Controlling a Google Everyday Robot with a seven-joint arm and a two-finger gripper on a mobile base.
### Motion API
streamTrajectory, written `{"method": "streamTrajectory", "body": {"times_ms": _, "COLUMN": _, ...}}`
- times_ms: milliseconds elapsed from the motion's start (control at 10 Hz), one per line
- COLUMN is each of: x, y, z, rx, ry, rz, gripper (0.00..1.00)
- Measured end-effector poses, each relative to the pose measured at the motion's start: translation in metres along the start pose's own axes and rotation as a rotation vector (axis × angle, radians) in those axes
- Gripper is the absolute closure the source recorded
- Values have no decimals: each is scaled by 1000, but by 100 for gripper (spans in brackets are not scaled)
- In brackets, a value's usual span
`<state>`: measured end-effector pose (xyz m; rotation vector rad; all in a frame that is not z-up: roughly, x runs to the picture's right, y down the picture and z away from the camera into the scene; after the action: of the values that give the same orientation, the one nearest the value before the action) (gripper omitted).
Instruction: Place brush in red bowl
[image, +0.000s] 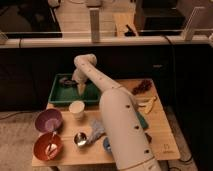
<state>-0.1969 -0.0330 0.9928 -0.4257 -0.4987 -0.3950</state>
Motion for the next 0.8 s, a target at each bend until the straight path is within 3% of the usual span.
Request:
{"method": "streamTrajectory", "body": {"times_ms": 600, "x": 7, "y": -1, "z": 5, "rx": 3, "ry": 23, "rz": 118, "gripper": 20}}
{"method": "streamTrajectory", "body": {"times_ms": 800, "x": 10, "y": -1, "z": 8, "rx": 3, "ry": 39, "rz": 157, "gripper": 26}}
